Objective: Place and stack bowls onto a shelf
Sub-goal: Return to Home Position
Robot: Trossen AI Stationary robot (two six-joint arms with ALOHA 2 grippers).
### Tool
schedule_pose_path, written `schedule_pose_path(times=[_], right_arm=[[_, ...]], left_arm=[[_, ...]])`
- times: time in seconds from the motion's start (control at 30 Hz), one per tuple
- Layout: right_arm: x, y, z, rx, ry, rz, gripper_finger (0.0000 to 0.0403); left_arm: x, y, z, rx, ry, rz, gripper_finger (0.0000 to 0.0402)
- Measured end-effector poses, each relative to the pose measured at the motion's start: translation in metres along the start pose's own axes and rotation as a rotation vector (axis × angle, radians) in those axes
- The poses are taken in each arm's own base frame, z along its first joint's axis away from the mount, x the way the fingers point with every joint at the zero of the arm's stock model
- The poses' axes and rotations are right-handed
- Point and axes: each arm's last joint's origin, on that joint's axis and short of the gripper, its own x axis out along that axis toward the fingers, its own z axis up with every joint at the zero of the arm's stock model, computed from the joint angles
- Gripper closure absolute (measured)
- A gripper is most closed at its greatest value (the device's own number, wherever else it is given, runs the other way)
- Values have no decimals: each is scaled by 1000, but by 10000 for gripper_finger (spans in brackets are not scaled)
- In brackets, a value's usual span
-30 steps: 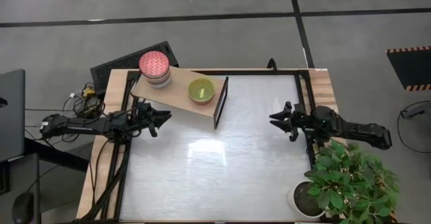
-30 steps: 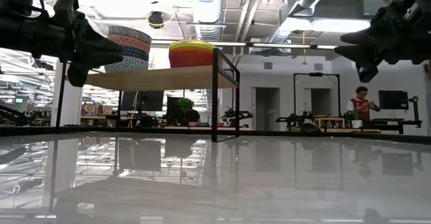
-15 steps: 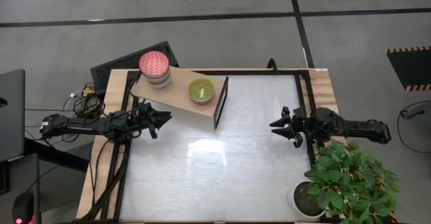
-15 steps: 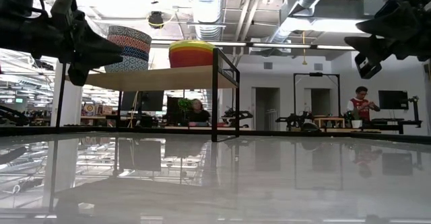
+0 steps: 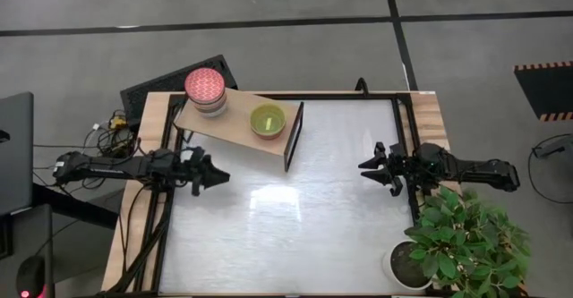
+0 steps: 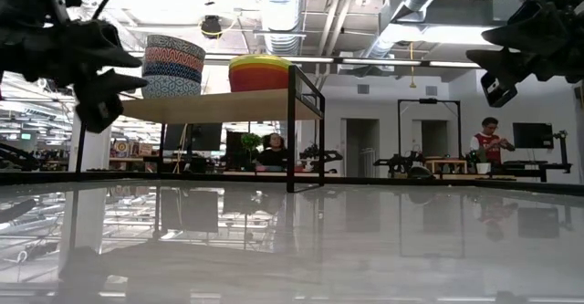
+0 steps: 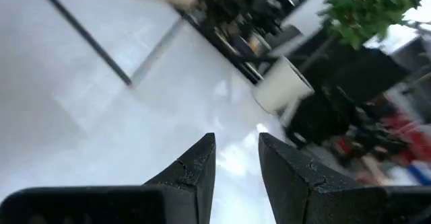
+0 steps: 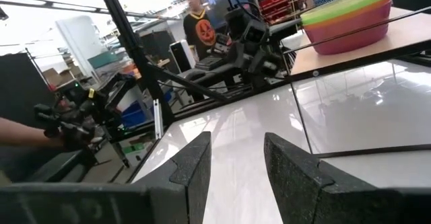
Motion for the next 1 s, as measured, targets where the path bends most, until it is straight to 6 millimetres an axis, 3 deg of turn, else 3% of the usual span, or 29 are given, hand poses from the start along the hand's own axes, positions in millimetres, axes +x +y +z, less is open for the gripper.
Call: schedule_pose_path(times=[0.1, 0.33, 0.5, 0.63, 0.77, 1.0], right_arm=[[0, 0, 0, 0, 0, 0, 239], [0, 0, 0, 0, -1, -1, 239], [0, 0, 0, 0, -1, -1, 239], [0, 0, 0, 0, -1, -1, 239], [0, 0, 0, 0, -1, -1, 239], [0, 0, 0, 1, -2, -1, 239]], left_arm=[[0, 1, -1, -79, 15, 12, 303], [-1, 10, -3, -41, -50, 182, 303], [-1, 9, -3, -40, -35, 192, 303], [-1, 8, -4, -50, -8, 169, 303], [-5, 5, 0, -184, -64, 118, 303], [-16, -7, 12, -35, -173, -46, 303]])
